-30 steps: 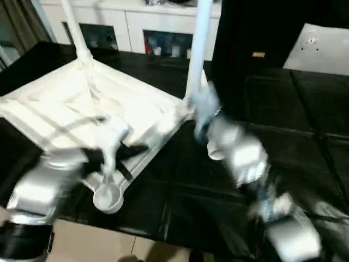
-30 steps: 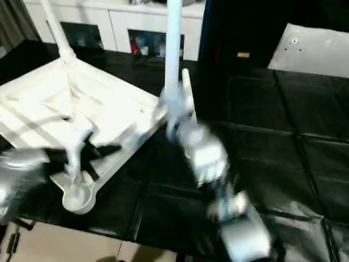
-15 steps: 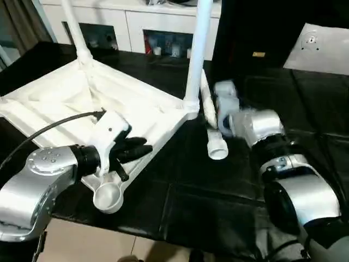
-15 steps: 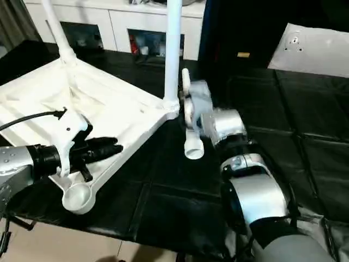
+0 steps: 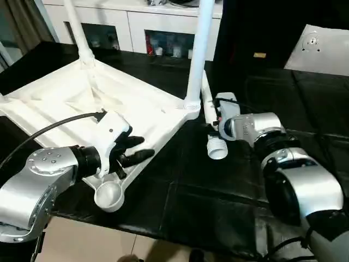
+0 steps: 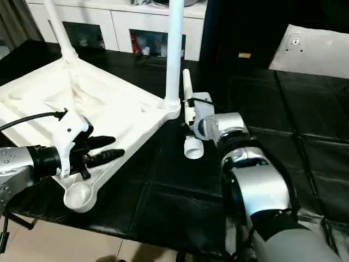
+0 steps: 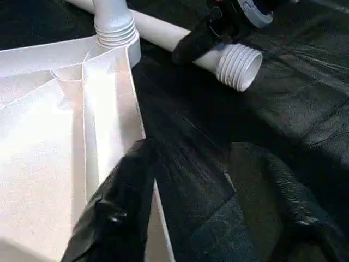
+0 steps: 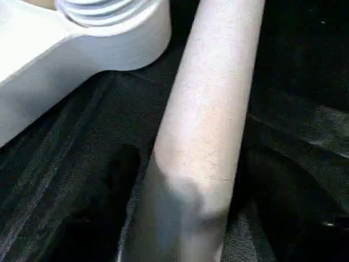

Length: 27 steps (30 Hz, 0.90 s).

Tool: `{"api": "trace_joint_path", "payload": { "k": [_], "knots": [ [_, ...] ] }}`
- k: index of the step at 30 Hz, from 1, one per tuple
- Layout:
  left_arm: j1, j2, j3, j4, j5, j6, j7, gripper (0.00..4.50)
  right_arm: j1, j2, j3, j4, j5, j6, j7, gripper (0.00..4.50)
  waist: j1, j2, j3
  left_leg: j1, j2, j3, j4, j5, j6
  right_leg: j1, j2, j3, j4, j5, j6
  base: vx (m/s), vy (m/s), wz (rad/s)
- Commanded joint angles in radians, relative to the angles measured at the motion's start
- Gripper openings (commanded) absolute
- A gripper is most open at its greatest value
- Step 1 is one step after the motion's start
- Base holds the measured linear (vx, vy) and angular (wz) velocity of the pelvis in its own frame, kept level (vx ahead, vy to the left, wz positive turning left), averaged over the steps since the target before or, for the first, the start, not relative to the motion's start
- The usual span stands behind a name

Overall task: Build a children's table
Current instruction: Pick table leg

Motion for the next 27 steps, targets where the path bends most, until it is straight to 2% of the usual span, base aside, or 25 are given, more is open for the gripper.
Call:
{"api": "trace_joint_path", "payload": {
  "k": [1, 5, 7, 13, 14, 15, 17, 18, 19, 20, 21, 22, 23, 24, 26, 27],
  "knots": [
    [-0.008, 0.014, -0.012, -0.015, -0.01, 0.008, 0.01, 2.71, -0.002, -0.004, -0.009, 0.037, 0.008, -0.004, 0.004, 3.01, 0.005, 0.014, -0.08, -0.023, 0.025, 0.001, -0.053, -0.057, 0.052, 0.077, -0.088, 0.072, -0.069, -0.293, -0.126, 0.0, 0.0, 0.0],
    [-0.008, 0.013, -0.017, -0.013, -0.008, 0.002, 0.014, 3.12, -0.006, -0.009, -0.027, 0.045, 0.016, -0.009, 0.004, 2.57, 0.007, 0.015, -0.081, -0.022, 0.025, 0.001, -0.052, -0.065, 0.05, 0.076, -0.087, 0.071, -0.07, -0.297, -0.124, 0.0, 0.0, 0.0],
    [-0.006, 0.01, -0.023, -0.008, -0.003, -0.008, 0.017, 3.16, -0.004, -0.013, -0.043, 0.049, 0.024, -0.015, 0.002, 2.47, 0.008, 0.02, -0.084, -0.021, 0.026, 0.0, -0.051, -0.068, 0.046, 0.075, -0.085, 0.07, -0.069, -0.292, -0.124, 0.0, 0.0, 0.0],
    [-0.006, 0.005, -0.034, -0.001, -0.003, -0.023, 0.025, 3.62, 0.008, -0.027, -0.07, 0.052, 0.042, -0.025, -0.001, 2.04, 0.014, 0.018, -0.085, -0.02, 0.025, 0.001, -0.05, -0.081, 0.043, 0.074, -0.085, 0.069, -0.07, -0.31, -0.12, 0.0, 0.0, 0.0],
    [-0.01, -0.012, -0.029, 0.006, 0.007, -0.035, 0.052, 3.62, 0.014, -0.038, -0.093, 0.046, 0.059, -0.035, -0.011, 2.04, 0.016, 0.025, -0.085, -0.019, 0.025, 0.001, -0.049, -0.084, 0.042, 0.073, -0.086, 0.069, -0.071, -0.316, -0.12, 0.0, 0.0, 0.0],
    [-0.01, -0.013, -0.029, 0.006, 0.008, -0.036, 0.054, 3.85, 0.015, -0.038, -0.094, 0.045, 0.06, -0.036, -0.012, 1.97, 0.015, 0.022, -0.085, -0.018, 0.025, 0.002, -0.048, -0.091, 0.039, 0.072, -0.083, 0.068, -0.074, -0.319, -0.113, 0.0, 0.0, 0.0],
    [-0.013, -0.023, -0.029, 0.009, 0.019, -0.051, 0.072, 4.0, 0.017, -0.046, -0.115, 0.039, 0.075, -0.044, -0.025, 1.91, 0.017, 0.02, -0.085, -0.02, 0.023, 0.001, -0.048, -0.093, 0.04, 0.075, -0.084, 0.067, -0.075, -0.326, -0.102, 0.0, 0.0, 0.0],
    [-0.031, -0.057, -0.034, 0.018, 0.053, -0.023, 0.148, 4.04, 0.029, -0.066, -0.196, -0.002, 0.134, -0.103, -0.054, 1.89, 0.015, 0.019, -0.086, -0.021, 0.023, 0.002, -0.048, -0.09, 0.039, 0.076, -0.082, 0.066, -0.074, -0.326, -0.096, 0.0, 0.0, 0.0],
    [-0.035, -0.062, -0.036, 0.021, 0.06, -0.018, 0.162, 4.22, 0.033, -0.068, -0.213, -0.013, 0.147, -0.121, -0.058, 1.86, 0.019, 0.018, -0.087, -0.018, 0.024, 0.003, -0.046, -0.091, 0.039, 0.073, -0.082, 0.066, -0.076, -0.33, -0.082, 0.0, 0.0, 0.0],
    [-0.043, -0.07, -0.039, 0.027, 0.072, -0.008, 0.184, 4.22, 0.044, -0.073, -0.243, -0.04, 0.169, -0.16, -0.064, 1.86, 0.021, 0.017, -0.089, -0.02, 0.023, 0.002, -0.045, -0.083, 0.04, 0.074, -0.082, 0.065, -0.074, -0.325, -0.079, 0.0, 0.0, 0.0],
    [-0.066, -0.13, -0.002, 0.06, 0.057, -0.067, 0.218, 4.28, 0.079, -0.068, -0.29, -0.123, 0.217, -0.261, -0.027, 1.86, 0.023, 0.018, -0.09, -0.024, 0.019, 0.003, -0.044, -0.072, 0.048, 0.076, -0.082, 0.063, -0.075, -0.321, -0.07, 0.0, 0.0, 0.0],
    [-0.07, -0.138, 0.003, 0.065, 0.056, -0.074, 0.222, 4.28, 0.083, -0.067, -0.296, -0.135, 0.223, -0.273, -0.021, 1.86, 0.024, 0.017, -0.09, -0.026, 0.015, 0.007, -0.041, -0.065, 0.063, 0.076, -0.08, 0.061, -0.084, -0.322, -0.057, 0.0, 0.0, 0.0],
    [-0.092, -0.177, 0.031, 0.09, 0.041, -0.102, 0.247, 4.3, 0.108, -0.06, -0.326, -0.204, 0.256, -0.297, 0.012, 1.86, 0.024, 0.015, -0.095, -0.029, 0.016, 0.004, -0.04, -0.049, 0.065, 0.08, -0.081, 0.061, -0.076, -0.305, -0.06, 0.0, 0.0, 0.0],
    [-0.12, -0.218, 0.064, 0.113, 0.01, -0.116, 0.26, 4.35, 0.14, -0.048, -0.366, -0.302, 0.31, -0.276, 0.053, 1.85, 0.026, 0.017, -0.098, -0.035, 0.012, 0.005, -0.037, -0.02, 0.085, 0.082, -0.075, 0.062, -0.075, -0.268, -0.059, 0.0, 0.0, 0.0],
    [-0.129, -0.229, 0.074, 0.117, -0.003, -0.117, 0.262, 4.48, 0.15, -0.043, -0.381, -0.337, 0.333, -0.26, 0.068, 1.85, 0.026, 0.012, -0.103, -0.04, 0.016, -0.002, -0.037, 0.011, 0.101, 0.082, -0.075, 0.061, -0.061, -0.214, -0.076, 0.0, 0.0, 0.0],
    [-0.161, -0.271, 0.108, 0.122, -0.052, -0.109, 0.265, 4.5, 0.195, -0.02, -0.42, -0.473, 0.42, -0.21, 0.136, 1.85, 0.022, 0.011, -0.1, -0.041, 0.012, 0.002, -0.036, 0.011, 0.114, 0.081, -0.072, 0.061, -0.067, -0.21, -0.079, 0.0, 0.0, 0.0]
  ]
}}
